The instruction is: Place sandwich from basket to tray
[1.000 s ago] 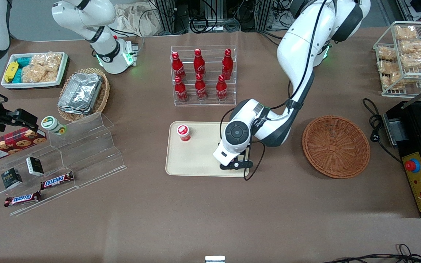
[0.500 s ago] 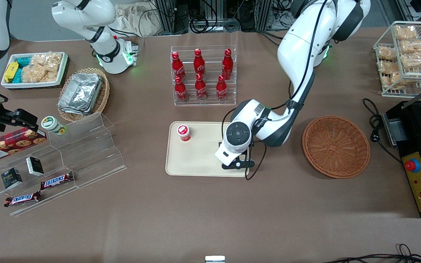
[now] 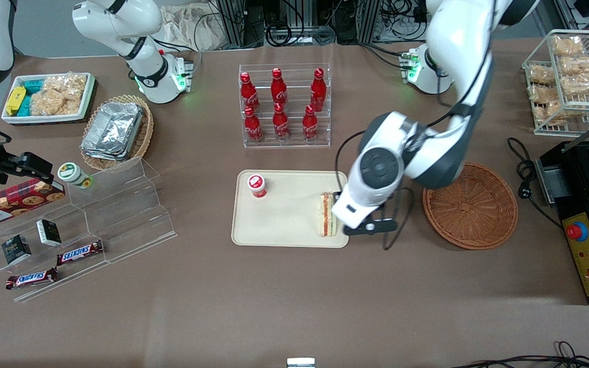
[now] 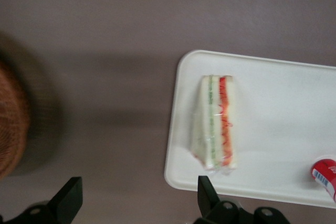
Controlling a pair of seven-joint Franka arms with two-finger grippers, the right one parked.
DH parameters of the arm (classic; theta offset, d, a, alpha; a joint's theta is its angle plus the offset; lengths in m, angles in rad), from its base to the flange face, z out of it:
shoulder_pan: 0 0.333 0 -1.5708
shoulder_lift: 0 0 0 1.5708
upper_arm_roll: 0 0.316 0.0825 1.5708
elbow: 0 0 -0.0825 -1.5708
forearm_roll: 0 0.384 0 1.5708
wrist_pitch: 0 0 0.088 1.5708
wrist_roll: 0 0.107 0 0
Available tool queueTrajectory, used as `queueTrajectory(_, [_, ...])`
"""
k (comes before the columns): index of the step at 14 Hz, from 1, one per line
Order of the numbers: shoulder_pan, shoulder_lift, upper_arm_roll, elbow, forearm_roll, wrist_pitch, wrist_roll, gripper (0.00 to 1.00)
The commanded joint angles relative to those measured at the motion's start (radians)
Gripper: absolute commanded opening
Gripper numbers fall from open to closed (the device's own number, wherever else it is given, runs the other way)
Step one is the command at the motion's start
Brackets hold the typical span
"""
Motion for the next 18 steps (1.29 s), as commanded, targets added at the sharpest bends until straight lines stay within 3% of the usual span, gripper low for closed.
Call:
queueTrajectory(1, [0.069, -0.28, -0.006, -0.338, 0.008, 0.113, 0.058, 0.99])
queueTrajectory(3, [0.12, -0.431, -0.007, -0.545, 0.008, 0.239, 0.127, 0.99])
queueTrajectory(5, [0.166, -0.5, -0.006, -0.594, 0.008, 0.237, 0.193, 0.99])
queueTrajectory(8, [0.284, -0.513, -0.006, -0.496, -0.011, 0.116, 0.348, 1.0])
queueTrajectory(11, [0.371, -0.456, -0.006, -0.292, -0.011, -0.051, 0.411, 1.0])
queueTrajectory(15, [0.411, -0.346, -0.006, -0.086, -0.003, -0.17, 0.425, 1.0])
queueTrajectory(18, [0.431, -0.325, -0.006, -0.063, -0.006, -0.189, 0.424, 1.0])
